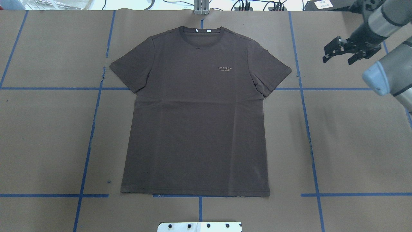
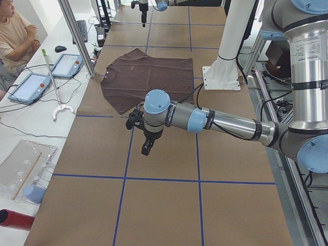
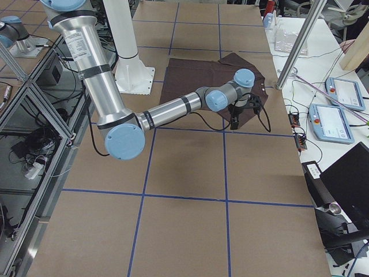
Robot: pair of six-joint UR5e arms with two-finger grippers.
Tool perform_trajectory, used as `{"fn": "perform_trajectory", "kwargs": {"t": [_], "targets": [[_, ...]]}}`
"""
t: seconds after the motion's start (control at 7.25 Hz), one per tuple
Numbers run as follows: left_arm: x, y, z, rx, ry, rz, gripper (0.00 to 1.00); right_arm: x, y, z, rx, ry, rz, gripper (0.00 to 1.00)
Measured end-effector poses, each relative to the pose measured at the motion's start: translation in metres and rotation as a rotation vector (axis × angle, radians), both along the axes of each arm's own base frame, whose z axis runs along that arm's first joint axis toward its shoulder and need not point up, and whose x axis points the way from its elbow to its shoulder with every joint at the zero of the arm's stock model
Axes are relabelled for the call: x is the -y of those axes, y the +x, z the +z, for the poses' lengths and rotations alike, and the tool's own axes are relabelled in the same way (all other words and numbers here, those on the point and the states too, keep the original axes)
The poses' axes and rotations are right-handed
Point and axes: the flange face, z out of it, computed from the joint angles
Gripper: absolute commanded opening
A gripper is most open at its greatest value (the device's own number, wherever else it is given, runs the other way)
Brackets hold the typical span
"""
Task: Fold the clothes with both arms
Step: 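Reach the right gripper to the sleeve nearest it and grasp it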
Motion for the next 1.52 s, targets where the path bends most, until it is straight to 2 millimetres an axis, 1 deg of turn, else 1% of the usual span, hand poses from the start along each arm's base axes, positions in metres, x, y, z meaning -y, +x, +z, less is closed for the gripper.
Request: {"fn": "perform_trajectory", "kwargs": {"t": [0.14,0.28,0.41,0.55,0.69,0.83,1.1,1.38,1.52], "targets": [[0.001,0.0,-0.001,-0.001,-0.003,-0.004,1.0,0.017,-0.05,0.003,0.017,0.01,0.078,0.93],[0.002,0.001,-0.002,-0.004,-0.009,-0.012,1.0,0.025,-0.088,0.004,0.029,0.01,0.16,0.9],[0.003,0.001,-0.003,-0.005,-0.012,-0.018,1.0,0.025,-0.113,0.006,0.034,0.0,0.204,0.87],[0.003,0.001,-0.004,-0.006,-0.013,-0.02,1.0,0.021,-0.129,0.011,0.029,-0.011,0.212,0.84],[0.003,0.001,-0.004,-0.006,-0.014,-0.021,1.0,0.018,-0.137,0.018,0.019,-0.024,0.213,0.73],[0.003,0.001,-0.003,-0.005,-0.016,-0.021,1.0,0.017,-0.141,0.024,0.008,-0.034,0.212,0.69],[0.004,0.001,-0.002,-0.004,-0.018,-0.022,1.0,0.02,-0.145,0.035,-0.013,-0.048,0.21,0.54],[0.004,0.001,-0.002,-0.004,-0.018,-0.021,1.0,0.021,-0.146,0.04,-0.029,-0.051,0.216,0.45],[0.004,0.001,-0.002,-0.004,-0.018,-0.022,1.0,0.022,-0.145,0.041,-0.034,-0.052,0.219,0.31]]}}
